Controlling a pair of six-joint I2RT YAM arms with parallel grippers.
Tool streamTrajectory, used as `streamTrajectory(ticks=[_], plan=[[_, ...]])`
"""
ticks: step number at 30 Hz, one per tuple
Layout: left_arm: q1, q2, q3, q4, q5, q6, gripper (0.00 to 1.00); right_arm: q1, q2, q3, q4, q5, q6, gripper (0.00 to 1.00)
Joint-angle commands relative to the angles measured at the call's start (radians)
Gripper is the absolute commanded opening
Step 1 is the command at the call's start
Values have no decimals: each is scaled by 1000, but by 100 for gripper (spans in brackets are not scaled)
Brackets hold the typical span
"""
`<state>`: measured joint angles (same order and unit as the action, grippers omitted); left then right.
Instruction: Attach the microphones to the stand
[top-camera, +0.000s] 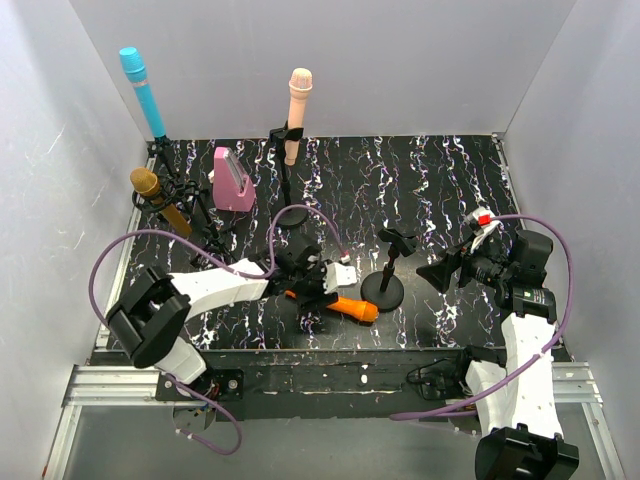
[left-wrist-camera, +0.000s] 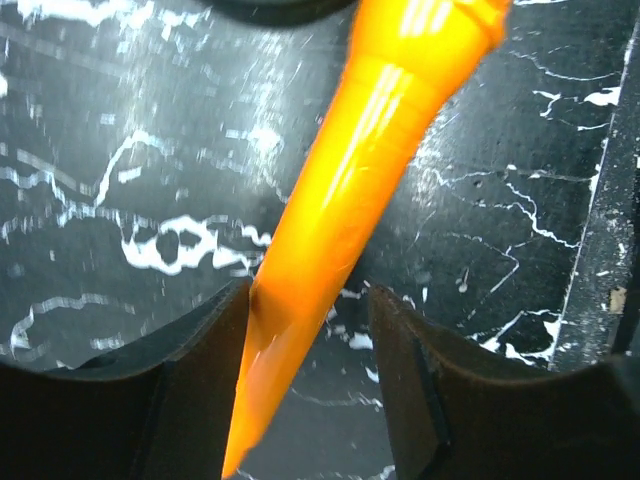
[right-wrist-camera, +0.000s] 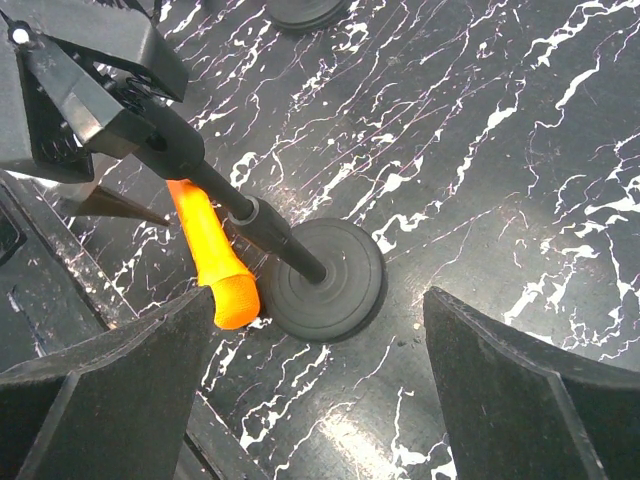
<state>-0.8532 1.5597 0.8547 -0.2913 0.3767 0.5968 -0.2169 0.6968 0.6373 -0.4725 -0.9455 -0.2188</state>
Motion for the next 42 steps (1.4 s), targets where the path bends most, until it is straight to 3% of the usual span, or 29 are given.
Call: streamTrajectory(ticks=[1,8,14,22,24,34,37,42], plan=[[-4,-90,-40,-22,-156,-286,54,-9,-10,10,-8,-24,-21,92],[-53,-104,-63,86,-130,-341,71,-12,-10,10,-9,-26,-24,92],[-138,-24,-29,119,30,-131,75,-15,-11,10,-9,-27,-25,92],[-227,129,12,135,-50,-20,72,-19,-13,10,-11,-27,-28,92],[-233,146,20,152,-77,-22,69,-19,-8,10,-12,-29,-30,92],[-236,109,0,141,-127,-101,0,-21,-8,10,-21,-33,-45,92],[-231,24,-38,184,-179,-220,0,-19,-13,16,-58,-64,-89,92],[-207,-203,-108,280,-236,-446,0,-19,18,30,-210,-234,-317,91]])
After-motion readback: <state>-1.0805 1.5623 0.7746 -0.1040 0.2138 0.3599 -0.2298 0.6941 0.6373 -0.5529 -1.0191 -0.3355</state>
